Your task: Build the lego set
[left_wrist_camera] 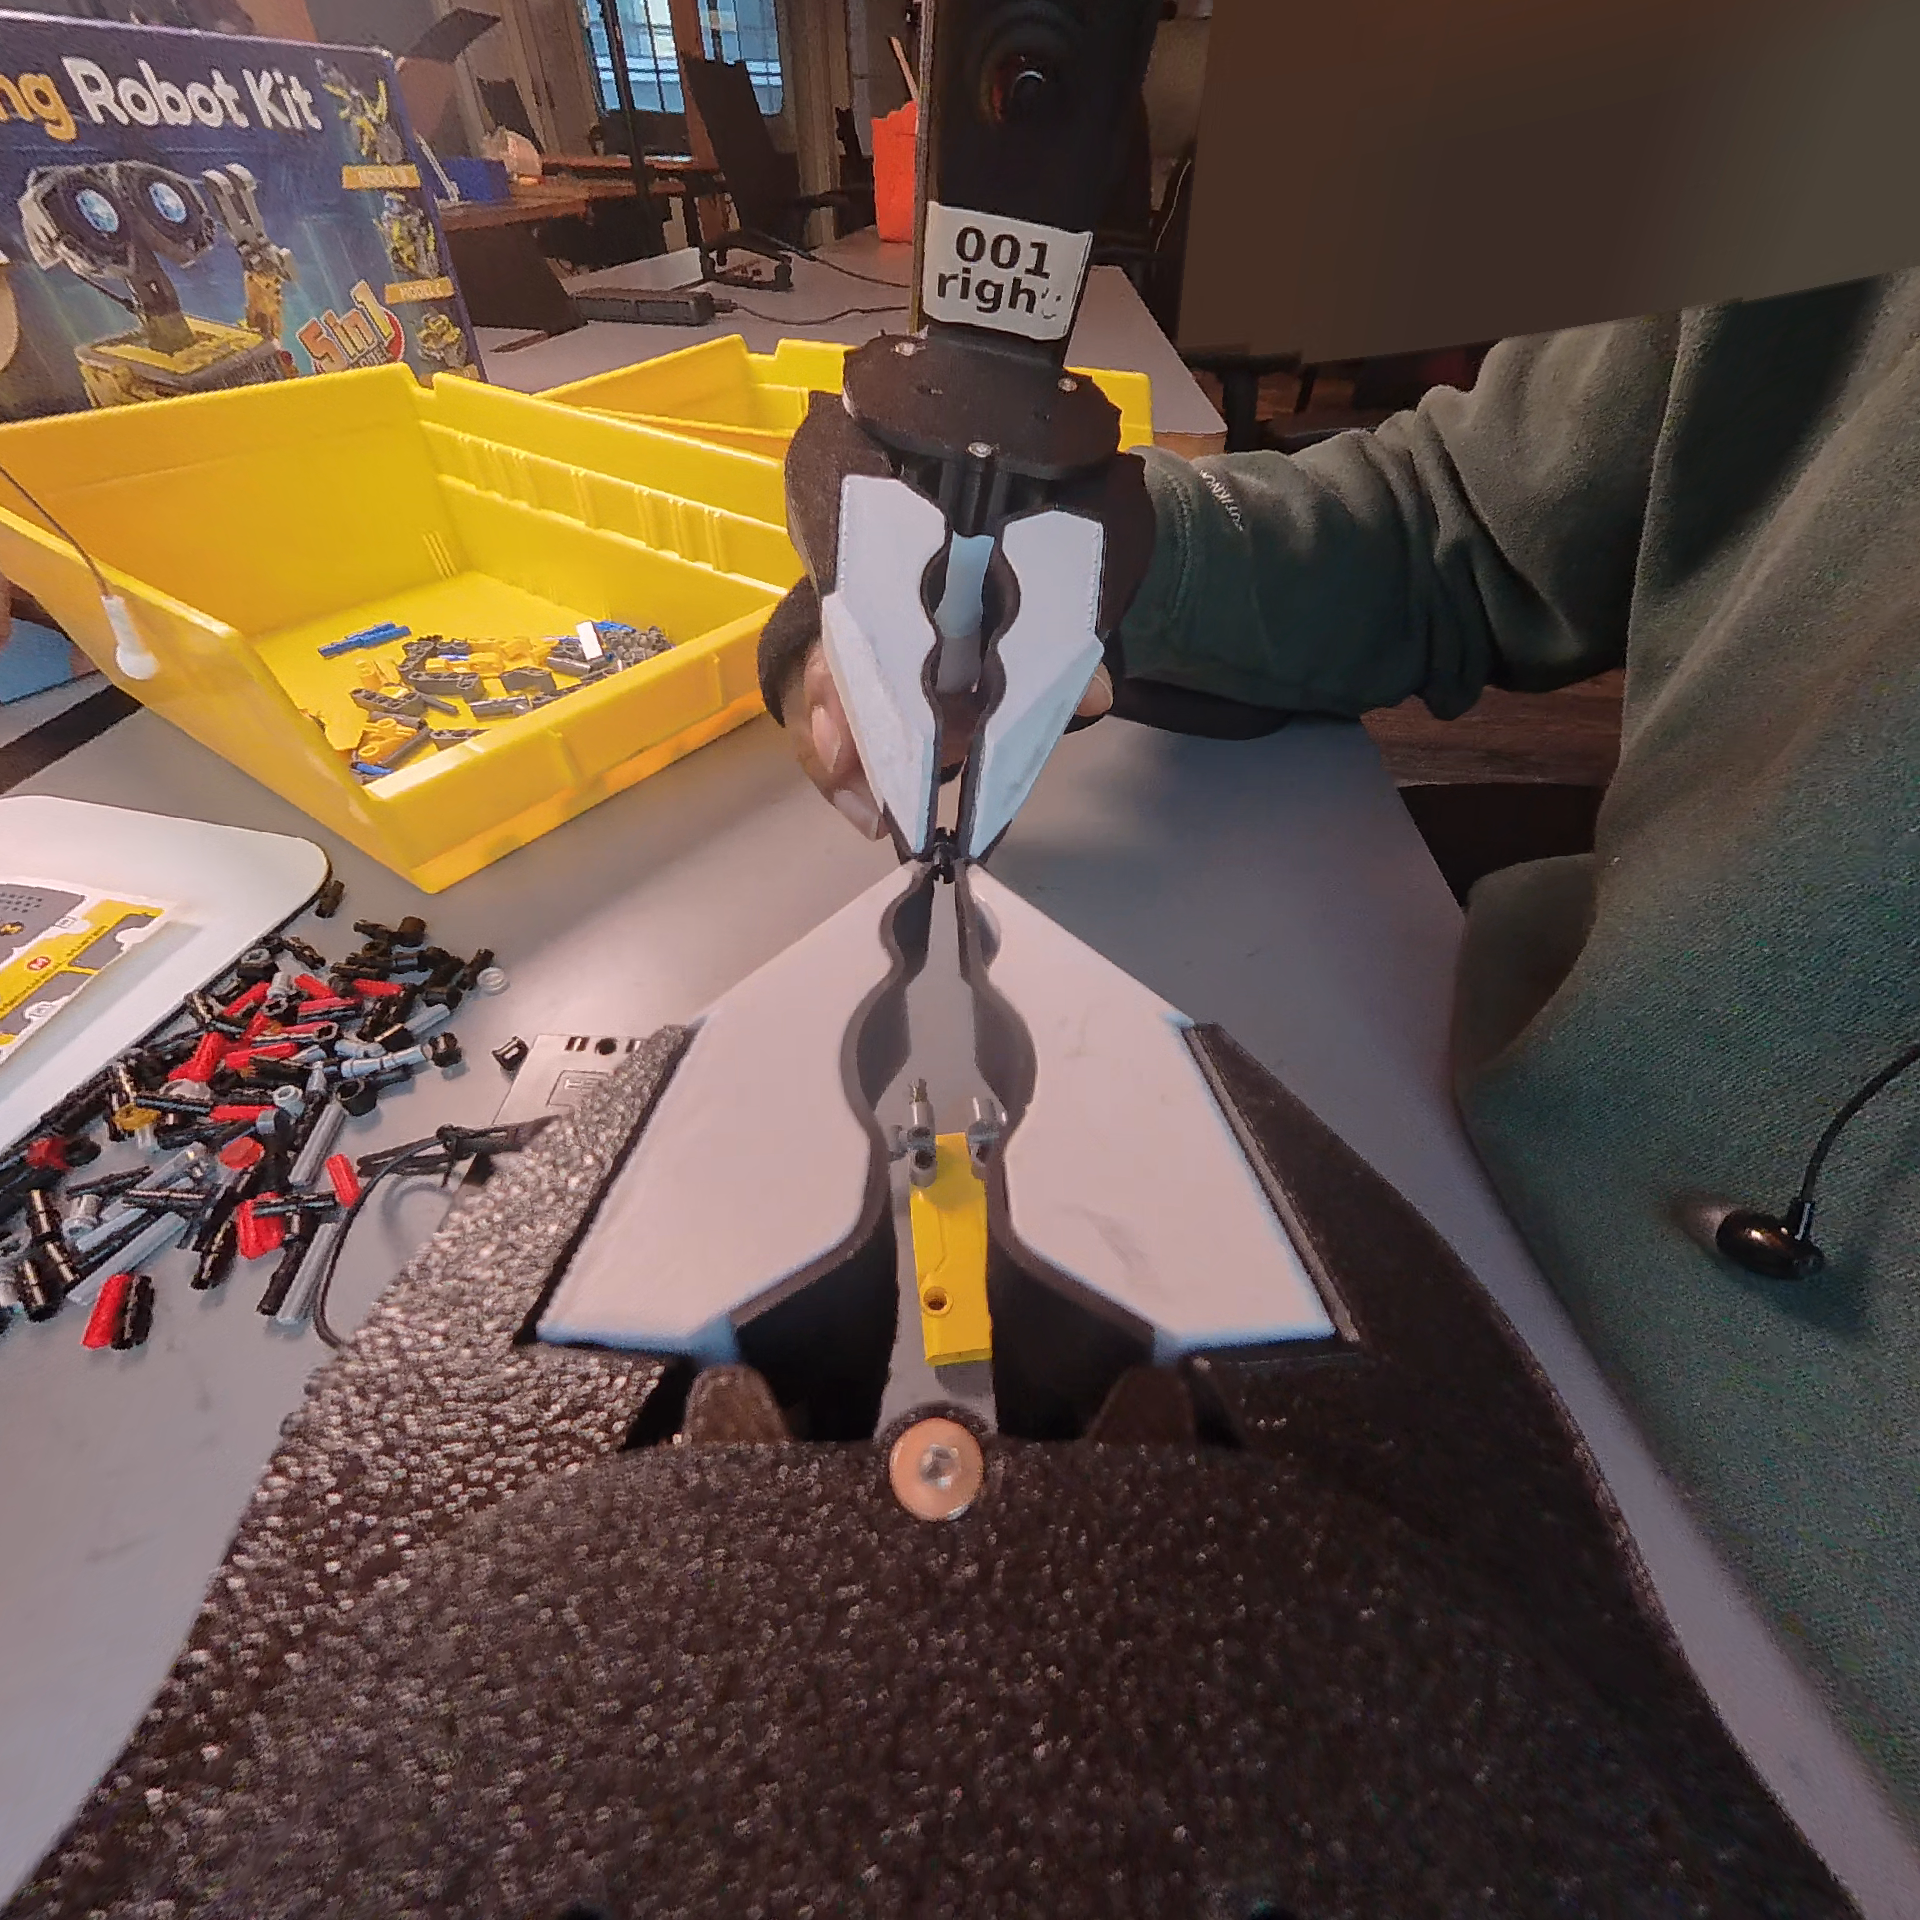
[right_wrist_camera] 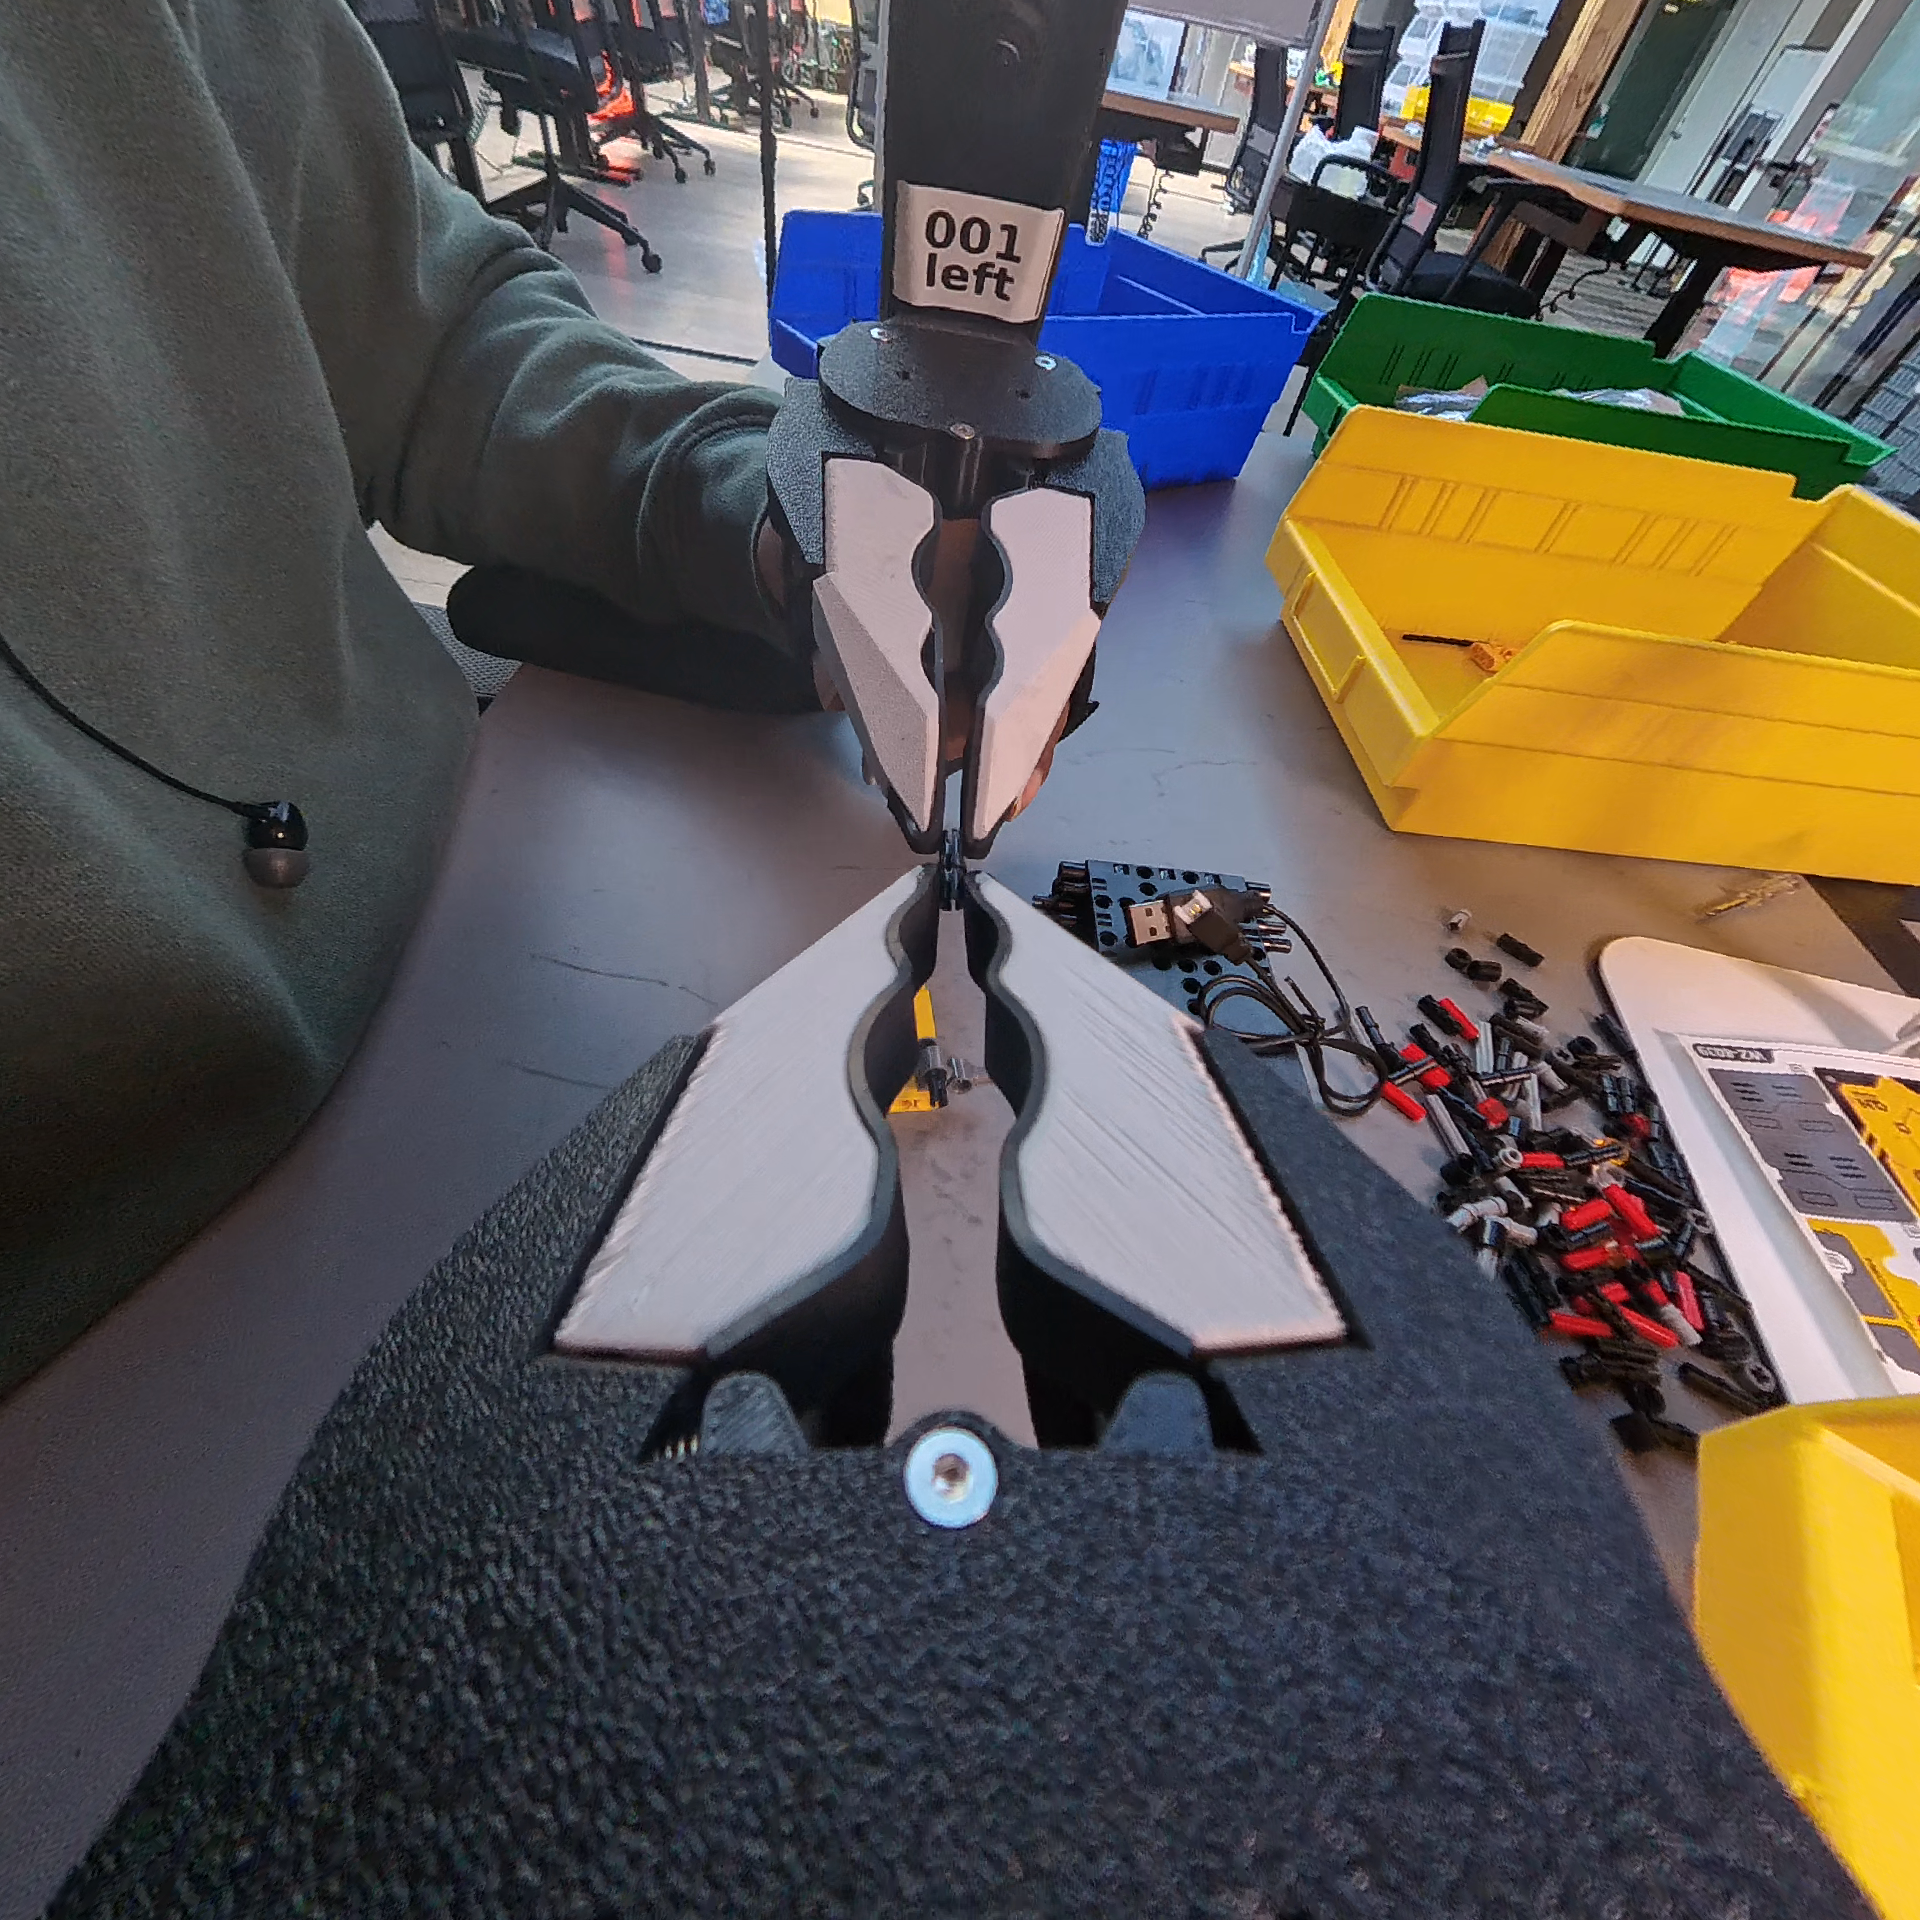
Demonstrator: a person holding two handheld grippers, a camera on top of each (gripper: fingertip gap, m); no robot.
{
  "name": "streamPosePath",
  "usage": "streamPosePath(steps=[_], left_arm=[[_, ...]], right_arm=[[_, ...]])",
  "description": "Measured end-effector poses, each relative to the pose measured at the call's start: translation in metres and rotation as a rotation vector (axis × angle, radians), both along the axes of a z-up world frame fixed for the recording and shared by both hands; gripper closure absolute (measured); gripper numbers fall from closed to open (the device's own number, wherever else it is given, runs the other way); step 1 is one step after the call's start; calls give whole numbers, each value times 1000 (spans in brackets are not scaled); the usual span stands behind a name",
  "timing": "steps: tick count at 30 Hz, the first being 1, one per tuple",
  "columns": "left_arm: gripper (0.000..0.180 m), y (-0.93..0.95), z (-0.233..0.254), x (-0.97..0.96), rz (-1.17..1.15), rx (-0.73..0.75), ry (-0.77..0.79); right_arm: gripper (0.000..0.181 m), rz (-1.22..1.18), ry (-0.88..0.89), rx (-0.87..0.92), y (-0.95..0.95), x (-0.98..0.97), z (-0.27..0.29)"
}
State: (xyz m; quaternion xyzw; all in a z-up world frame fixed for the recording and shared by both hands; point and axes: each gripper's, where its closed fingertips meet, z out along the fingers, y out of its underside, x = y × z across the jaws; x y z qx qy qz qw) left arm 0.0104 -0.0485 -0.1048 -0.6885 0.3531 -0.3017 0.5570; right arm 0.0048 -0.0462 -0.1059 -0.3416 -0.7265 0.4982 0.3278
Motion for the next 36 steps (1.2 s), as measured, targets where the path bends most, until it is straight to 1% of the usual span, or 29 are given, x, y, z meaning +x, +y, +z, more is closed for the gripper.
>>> streamPosePath(steps=[1,3,4,6,8,11,15,19,28,32,36], left_arm=[[176,1,-3,-1,2,-17,5],[169,1,-12,-2,6,-52,48],[165,1,-18,-4,10,-70,85],[162,-3,-33,-4,-6,-109,173],[163,-8,-46,-3,-25,-142,248],[164,-11,-66,0,-32,-167,353],[168,-11,-79,4,-36,-176,432],[171,-11,-84,5,-27,-172,471],[174,-9,-85,6,-18,-147,493],[174,-7,-80,6,-8,-118,477],[174,-5,-68,5,3,-69,429]], right_arm=[[178,-3,-12,-2,1,0,-2],[178,-10,-59,1,3,0,-13],[178,-15,-91,13,6,1,-21],[178,-15,-168,42,9,6,-40],[178,-6,-233,75,8,11,-56],[178,-3,-282,125,4,15,-70],[178,0,-311,157,-1,15,-77],[178,-7,-325,179,-2,14,-81],[178,-8,-326,193,-4,13,-83],[178,-12,-308,162,-3,12,-77],[179,-15,-277,82,-2,11,-66]])
